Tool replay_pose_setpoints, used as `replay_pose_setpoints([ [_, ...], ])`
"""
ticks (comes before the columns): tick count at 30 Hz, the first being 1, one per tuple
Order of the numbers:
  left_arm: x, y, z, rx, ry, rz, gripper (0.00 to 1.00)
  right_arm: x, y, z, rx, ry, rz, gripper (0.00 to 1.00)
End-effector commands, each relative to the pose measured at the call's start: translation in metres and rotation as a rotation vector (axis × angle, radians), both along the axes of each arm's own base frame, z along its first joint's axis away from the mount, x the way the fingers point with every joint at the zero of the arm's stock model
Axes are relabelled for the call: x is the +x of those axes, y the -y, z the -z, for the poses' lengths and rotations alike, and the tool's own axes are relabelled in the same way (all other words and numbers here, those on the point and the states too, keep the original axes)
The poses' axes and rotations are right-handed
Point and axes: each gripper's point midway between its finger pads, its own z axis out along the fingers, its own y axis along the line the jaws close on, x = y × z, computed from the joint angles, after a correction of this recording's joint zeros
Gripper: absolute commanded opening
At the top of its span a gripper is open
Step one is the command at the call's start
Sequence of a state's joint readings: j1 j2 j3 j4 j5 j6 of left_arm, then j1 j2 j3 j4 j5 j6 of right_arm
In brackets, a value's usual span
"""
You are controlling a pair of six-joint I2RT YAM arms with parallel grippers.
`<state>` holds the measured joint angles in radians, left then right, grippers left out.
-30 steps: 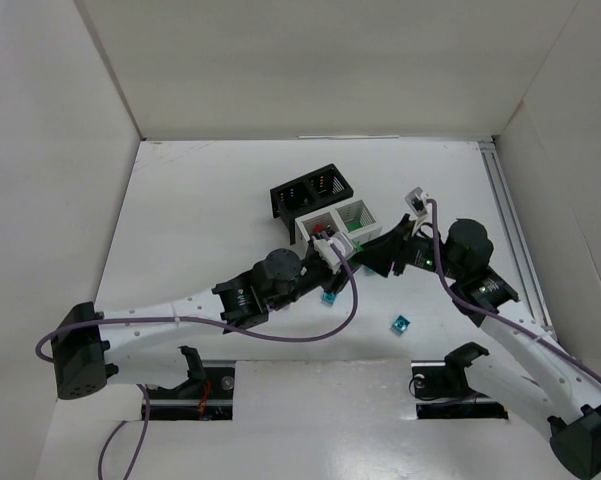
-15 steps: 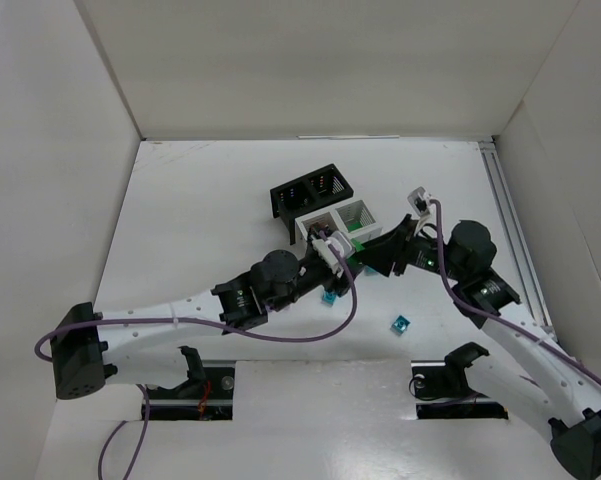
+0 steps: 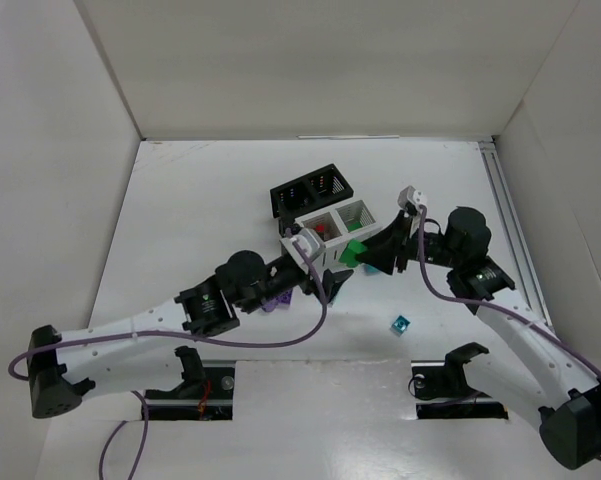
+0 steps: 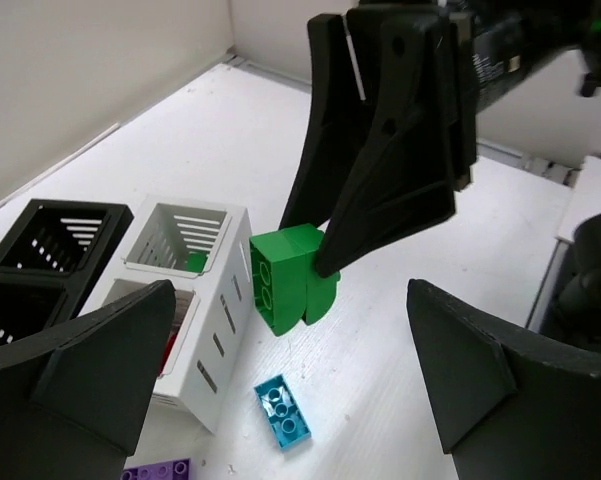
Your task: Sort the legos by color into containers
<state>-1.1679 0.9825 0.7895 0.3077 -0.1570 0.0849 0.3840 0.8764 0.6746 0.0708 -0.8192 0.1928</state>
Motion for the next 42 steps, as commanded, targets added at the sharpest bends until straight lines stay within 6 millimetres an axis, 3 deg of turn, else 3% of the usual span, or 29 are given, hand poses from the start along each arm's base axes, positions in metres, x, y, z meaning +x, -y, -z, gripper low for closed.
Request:
replay_pose_setpoints([
  [1,-0.018,-0.014,-0.008,-0.020,0.002,0.106,1.00,-0.021,-0.007,-0.039,-0.013,0.342,-0.232,0.00],
  [2,-0.025,-0.015,0.002,0.017,0.003,0.185,1.00,-0.028,-0.008,-0.037,-0.023,0.390,-0.286,0.00],
  [3,-0.019,-0.019,0.002,0.026,0.018,0.168,1.00,-0.026,-0.008,-0.040,-0.030,0.439,-0.288,0.00],
  [7,-0.050,-0.008,0.006,0.052,0.062,0.379,1.00,-0.044,-0.008,-0.049,-0.012,0.525,-0.384,0.00],
  [10,-0.048,-0.002,0.019,0.077,0.040,0.392,0.95,-0.048,-0.008,-0.053,-0.006,0.545,-0.406,0.00],
  [22,-0.047,0.003,0.008,0.066,0.075,0.402,0.88,-0.072,-0.023,-0.048,0.014,0.578,-0.540,0.00],
  [26,-0.045,0.007,0.010,0.073,0.069,0.403,0.79,-0.081,-0.029,-0.048,0.016,0.581,-0.572,0.00],
  [33,-0.052,0.012,0.010,0.084,0.081,0.462,0.34,-0.080,-0.030,-0.047,-0.013,0.592,-0.547,0.00],
  [37,-0.058,0.007,0.005,0.068,0.094,0.479,0.22,-0.073,-0.027,-0.037,-0.074,0.550,-0.506,0.00],
  [38,-0.058,0.007,0.007,0.068,0.094,0.479,0.20,-0.068,-0.025,-0.041,-0.108,0.605,-0.486,0.00],
  [40,-0.061,0.003,0.004,0.058,0.104,0.479,0.15,-0.054,-0.016,-0.024,-0.227,0.548,-0.411,0.00],
  [42,-0.063,-0.001,0.007,0.056,0.106,0.478,0.13,-0.048,-0.012,-0.025,-0.269,0.557,-0.377,0.00],
])
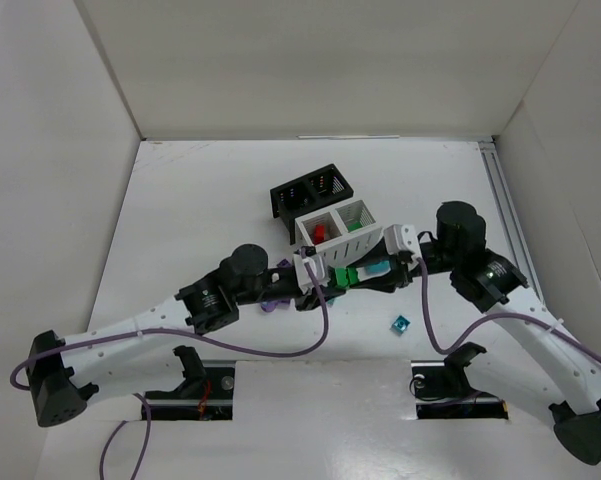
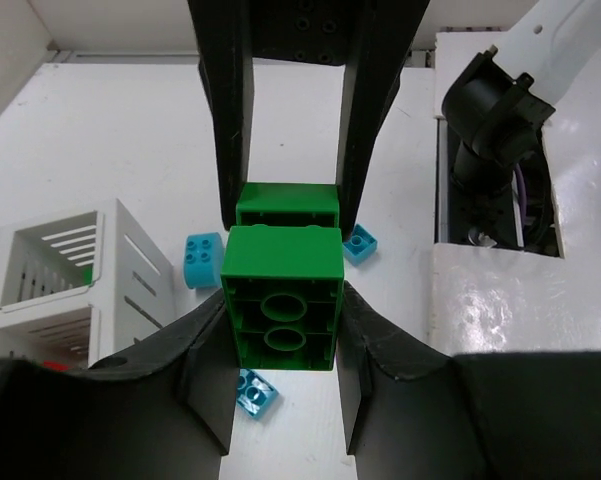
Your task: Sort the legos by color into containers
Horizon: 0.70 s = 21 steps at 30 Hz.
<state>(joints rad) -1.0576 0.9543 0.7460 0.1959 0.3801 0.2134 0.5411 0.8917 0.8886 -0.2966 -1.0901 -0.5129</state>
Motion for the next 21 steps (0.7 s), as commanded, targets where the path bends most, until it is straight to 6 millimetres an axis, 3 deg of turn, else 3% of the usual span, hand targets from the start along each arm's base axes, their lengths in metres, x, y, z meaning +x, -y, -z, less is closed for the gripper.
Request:
replay_pose_setpoints([
  [1,-0.011,-0.009,-0.037,-0.116,0.070,0.035,0.13,0.031,0.018,0.012,-0.130,0.074,0.190,0.00],
  [3,-0.009,-0.012,-0.031,-0.107,0.066,0.019,0.10,0.039,0.025,0.019,-0.178,0.058,0.243,0.00],
  [7,-0.005,-0.019,-0.039,-0.136,0.077,-0.028,0.07,0.056,0.039,0.032,-0.242,0.031,0.336,0.00],
  [11,0.006,-0.021,-0.037,-0.140,0.056,-0.097,0.07,0.072,0.049,0.033,-0.266,0.047,0.407,0.00],
  [13,0.012,-0.021,-0.033,-0.132,0.040,-0.132,0.07,0.084,0.056,0.024,-0.268,0.067,0.464,0.00],
  [16,0.028,-0.023,-0.025,-0.127,-0.023,-0.235,0.07,0.101,0.065,0.024,-0.292,0.072,0.544,0.00],
  [19,0.050,-0.027,-0.012,-0.121,-0.103,-0.388,0.07,0.130,0.073,0.014,-0.310,0.090,0.669,0.00],
  [21,0.065,-0.030,-0.007,-0.132,-0.188,-0.505,0.10,0.147,0.076,0.020,-0.333,0.071,0.731,0.00],
])
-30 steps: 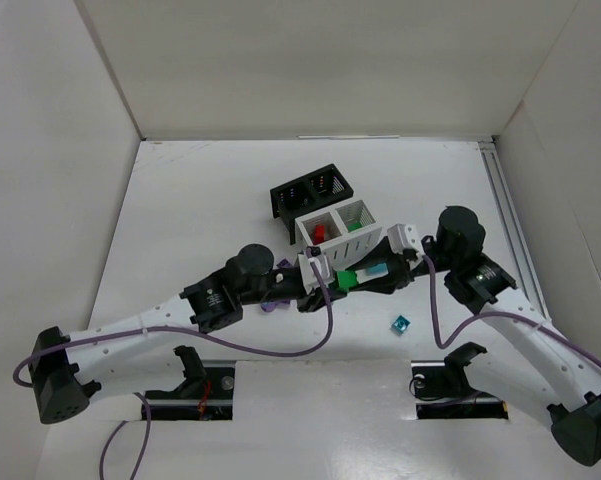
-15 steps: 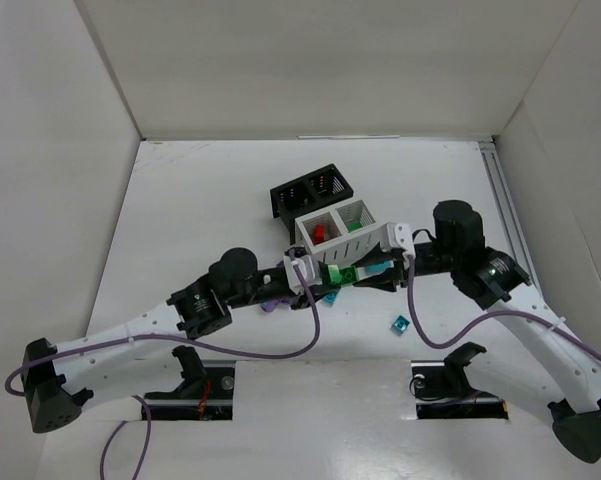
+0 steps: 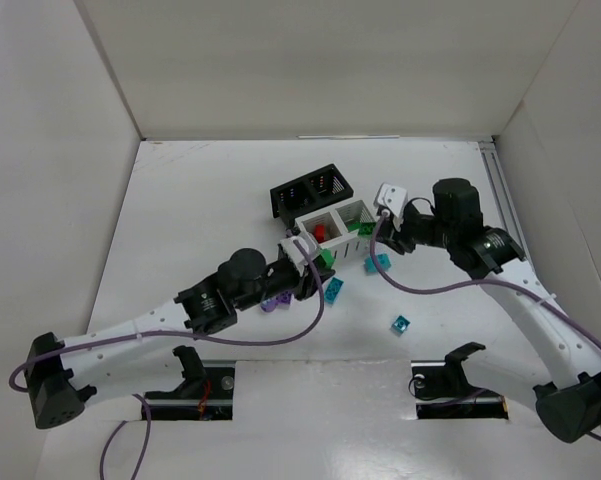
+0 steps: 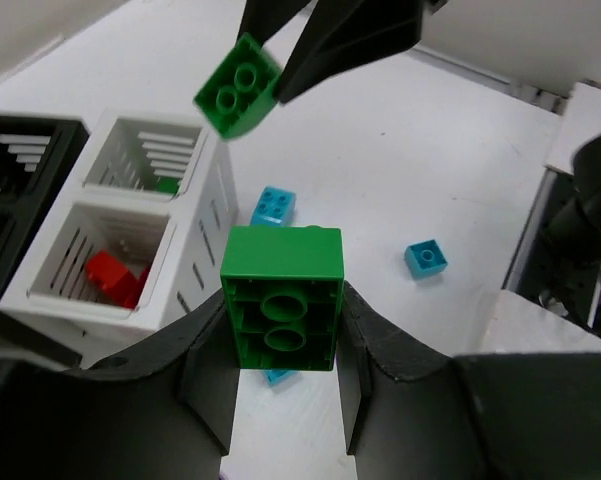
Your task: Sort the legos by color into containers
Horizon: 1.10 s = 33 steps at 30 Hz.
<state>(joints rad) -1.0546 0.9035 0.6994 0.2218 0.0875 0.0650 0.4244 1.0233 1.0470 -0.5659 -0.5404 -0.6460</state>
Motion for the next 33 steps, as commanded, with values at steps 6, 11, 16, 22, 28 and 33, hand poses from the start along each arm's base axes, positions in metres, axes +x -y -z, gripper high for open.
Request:
replay_pose_setpoints([
  [6,0.047,-0.004,-0.010,-0.108,-0.233,-0.346,0.10,0.088,0.003,-0.005,-0.074,0.068,0.267,0.00],
  [11,0.056,0.000,-0.001,-0.083,-0.298,-0.400,0.10,0.116,-0.003,0.009,-0.111,0.061,0.340,0.00],
  [16,0.075,-0.003,-0.001,-0.073,-0.327,-0.456,0.12,0.129,-0.008,0.015,-0.110,0.043,0.356,0.28],
  [22,0.078,0.007,0.000,-0.073,-0.356,-0.389,0.12,0.128,-0.003,0.020,-0.130,0.027,0.383,0.48],
  [28,0.089,0.016,-0.006,-0.067,-0.344,-0.374,0.14,0.112,0.016,-0.022,-0.067,0.107,0.412,0.77],
  [33,0.111,0.031,-0.003,-0.031,-0.352,-0.342,0.17,0.091,0.052,-0.040,-0.003,0.121,0.492,0.81],
])
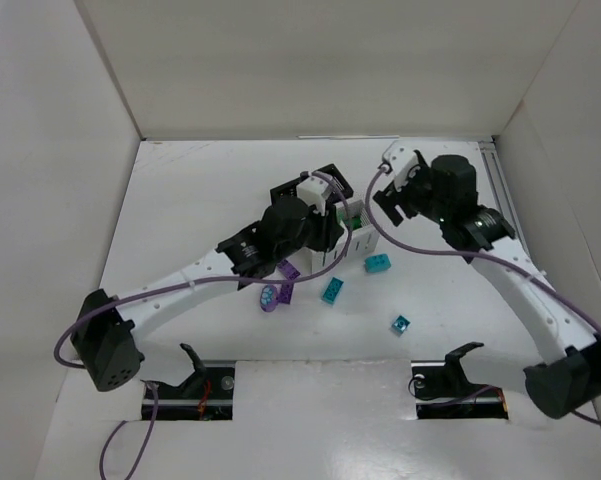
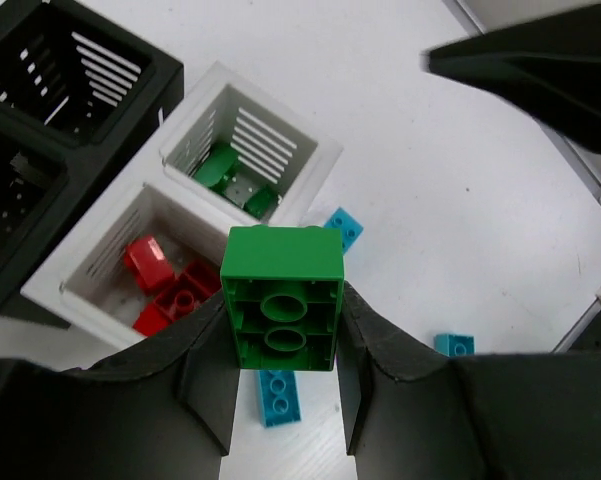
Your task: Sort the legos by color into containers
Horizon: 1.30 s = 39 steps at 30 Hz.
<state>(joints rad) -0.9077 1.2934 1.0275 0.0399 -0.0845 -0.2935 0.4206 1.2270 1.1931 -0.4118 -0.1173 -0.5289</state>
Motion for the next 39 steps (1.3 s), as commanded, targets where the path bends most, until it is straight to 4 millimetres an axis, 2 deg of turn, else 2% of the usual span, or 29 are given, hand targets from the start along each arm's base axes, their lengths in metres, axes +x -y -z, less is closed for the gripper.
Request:
replay_pose_setpoints([
  [1,0.014,0.021,-0.023,-0.032,0.028,0.068,0.17,-0.019,0.030,-0.025,0.083,0.050,0.092,0.82],
  [2,0.021,0.025,-0.032,-0.030,0.021,0.069,0.17,-0.024,0.040,-0.025,0.081,0.056,0.117,0.82],
  [3,0.024,0.035,-0.016,-0.004,-0.027,0.083,0.17,-0.028,0.049,-0.027,0.086,0.059,0.147,0.82],
  [4,0.027,0.041,-0.014,0.003,-0.038,0.091,0.17,-0.033,0.062,-0.023,0.080,0.047,0.180,0.83],
  [5,0.033,0.048,-0.023,-0.010,-0.026,0.092,0.17,-0.043,0.071,-0.030,0.086,0.065,0.195,0.83],
  [6,0.038,0.056,-0.010,0.009,-0.048,0.100,0.17,-0.048,0.078,-0.026,0.079,0.059,0.217,0.83],
  [8,0.053,0.058,-0.012,0.004,-0.056,0.075,0.18,-0.063,0.091,-0.028,0.074,0.064,0.250,0.85],
  [10,0.063,0.064,0.002,0.021,-0.078,0.074,0.20,-0.070,0.102,-0.022,0.061,0.065,0.291,0.86],
  [12,0.072,0.067,0.001,0.021,-0.079,0.064,0.24,-0.076,0.111,-0.014,0.049,0.062,0.325,0.90],
  [13,0.073,0.068,0.014,0.042,-0.113,0.059,0.26,-0.076,0.113,-0.015,0.045,0.064,0.335,0.91],
  [14,0.078,0.068,0.016,0.050,-0.109,0.040,0.28,-0.080,0.117,-0.010,0.040,0.053,0.345,0.92],
  [15,0.077,0.067,0.018,0.056,-0.115,0.039,0.38,-0.081,0.117,-0.008,0.036,0.043,0.345,0.92],
  [17,0.081,0.069,0.027,0.066,-0.129,0.025,0.41,-0.083,0.117,-0.001,0.028,0.025,0.345,0.92],
  [18,0.081,0.069,0.027,0.066,-0.129,0.025,0.46,-0.084,0.118,0.001,0.024,0.014,0.345,0.92],
  [19,0.081,0.070,0.029,0.073,-0.137,0.025,0.56,-0.083,0.114,0.004,0.029,0.002,0.325,0.92],
  [22,0.081,0.070,0.029,0.073,-0.137,0.025,0.68,-0.084,0.112,0.016,0.013,-0.033,0.309,0.92],
  [24,0.080,0.066,0.020,0.066,-0.125,0.017,0.73,-0.085,0.108,0.021,0.012,-0.044,0.283,0.92],
  [26,0.077,0.065,0.014,0.056,-0.122,0.027,0.77,-0.087,0.103,0.037,0.002,-0.082,0.249,0.92],
  [27,0.072,0.063,0.007,0.043,-0.116,0.040,0.80,-0.089,0.097,0.043,0.012,-0.101,0.218,0.92],
  [28,0.069,0.063,-0.001,0.028,-0.108,0.052,0.87,-0.086,0.091,0.042,0.031,-0.087,0.192,0.92],
  [29,0.064,0.058,0.001,0.033,-0.114,0.052,0.91,-0.087,0.086,0.059,0.028,-0.119,0.160,0.92],
  [30,0.059,0.055,-0.017,-0.001,-0.086,0.063,0.94,-0.087,0.080,0.065,0.043,-0.125,0.130,0.92],
  [32,0.050,0.048,-0.032,-0.026,-0.056,0.077,1.00,-0.084,0.059,0.084,0.075,-0.130,0.013,0.93],
  [33,0.043,0.041,-0.028,-0.019,-0.062,0.077,1.00,-0.082,0.055,0.090,0.075,-0.132,-0.011,0.93],
  [34,0.030,0.035,-0.051,-0.059,-0.023,0.091,1.00,-0.080,0.051,0.096,0.083,-0.143,-0.031,0.93],
  [35,0.025,0.029,-0.058,-0.075,-0.006,0.092,1.00,-0.073,0.049,0.099,0.085,-0.134,-0.032,0.93],
  [36,0.013,0.023,-0.046,-0.059,-0.023,0.102,1.00,-0.070,0.048,0.118,0.076,-0.180,-0.029,0.93],
  [37,0.002,0.011,-0.065,-0.104,0.009,0.100,1.00,-0.068,0.042,0.124,0.096,-0.195,-0.051,0.93],
  [39,-0.009,-0.004,-0.068,-0.130,0.022,0.087,1.00,-0.056,0.039,0.140,0.109,-0.193,-0.045,0.93],
])
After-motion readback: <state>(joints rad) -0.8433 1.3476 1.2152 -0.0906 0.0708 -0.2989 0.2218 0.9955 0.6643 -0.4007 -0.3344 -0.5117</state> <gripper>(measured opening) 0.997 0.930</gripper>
